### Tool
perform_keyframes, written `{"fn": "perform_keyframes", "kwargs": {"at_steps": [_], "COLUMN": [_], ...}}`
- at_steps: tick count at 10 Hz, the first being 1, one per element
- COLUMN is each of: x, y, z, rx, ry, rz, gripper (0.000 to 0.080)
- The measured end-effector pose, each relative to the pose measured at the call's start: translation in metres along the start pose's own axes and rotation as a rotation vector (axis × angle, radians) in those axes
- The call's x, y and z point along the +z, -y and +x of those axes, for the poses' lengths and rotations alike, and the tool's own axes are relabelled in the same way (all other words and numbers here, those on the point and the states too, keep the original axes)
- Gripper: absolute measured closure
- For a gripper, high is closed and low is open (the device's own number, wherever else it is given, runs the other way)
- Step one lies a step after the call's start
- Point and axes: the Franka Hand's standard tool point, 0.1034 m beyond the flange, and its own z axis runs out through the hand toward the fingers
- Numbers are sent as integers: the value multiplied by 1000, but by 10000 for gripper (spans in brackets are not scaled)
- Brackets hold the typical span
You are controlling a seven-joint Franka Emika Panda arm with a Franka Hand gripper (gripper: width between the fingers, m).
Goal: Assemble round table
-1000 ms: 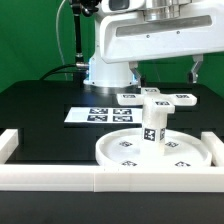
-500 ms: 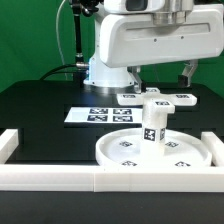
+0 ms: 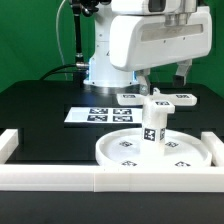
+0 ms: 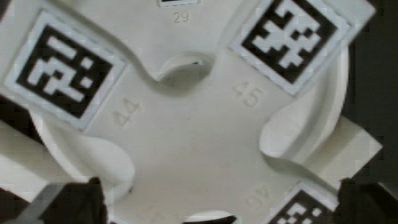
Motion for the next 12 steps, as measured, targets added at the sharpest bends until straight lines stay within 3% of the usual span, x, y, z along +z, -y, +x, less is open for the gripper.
{"fn": "perform_keyframes", "kwargs": {"at_steps": [8,9,10,11,12], "x": [16,16,16,16,16], "y": [-8,-8,-8,-8,-8], "z": [-13,-14,-14,-14,-14], "rx": [23,23,25,25,25], "ry": [23,23,23,23,23], "rz": [12,12,12,12,12], "gripper": [150,202,202,366,366]}}
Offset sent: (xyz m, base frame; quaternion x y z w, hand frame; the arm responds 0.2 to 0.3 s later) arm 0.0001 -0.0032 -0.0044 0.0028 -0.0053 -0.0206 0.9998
